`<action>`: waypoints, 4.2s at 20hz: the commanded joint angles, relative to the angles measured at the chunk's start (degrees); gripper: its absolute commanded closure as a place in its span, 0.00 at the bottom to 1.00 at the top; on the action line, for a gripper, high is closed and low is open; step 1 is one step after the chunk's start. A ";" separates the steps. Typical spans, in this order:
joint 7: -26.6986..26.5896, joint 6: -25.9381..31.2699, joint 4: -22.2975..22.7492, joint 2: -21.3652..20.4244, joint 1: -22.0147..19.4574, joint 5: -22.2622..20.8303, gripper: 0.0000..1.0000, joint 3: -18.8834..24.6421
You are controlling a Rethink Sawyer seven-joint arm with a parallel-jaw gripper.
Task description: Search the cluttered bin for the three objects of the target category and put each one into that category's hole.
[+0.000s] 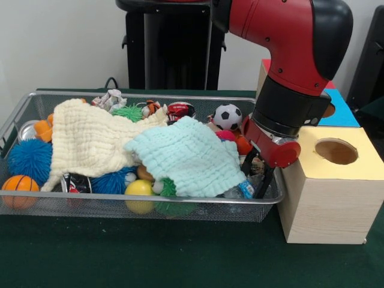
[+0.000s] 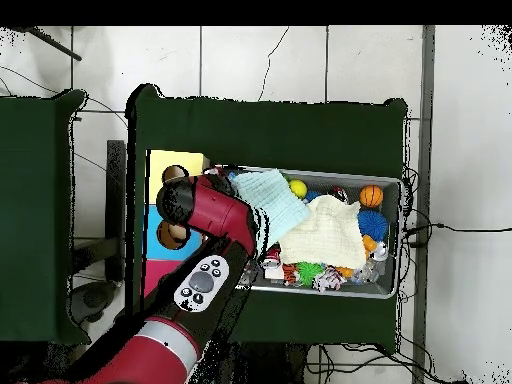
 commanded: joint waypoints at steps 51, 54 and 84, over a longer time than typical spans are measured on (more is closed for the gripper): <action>9.57 -5.51 -3.09 10.97 -1.87 3.21 1.00 7.72; 10.25 -4.33 -3.50 11.33 -1.39 3.27 1.00 6.51; 6.29 4.18 3.25 0.07 -3.58 0.90 1.00 6.47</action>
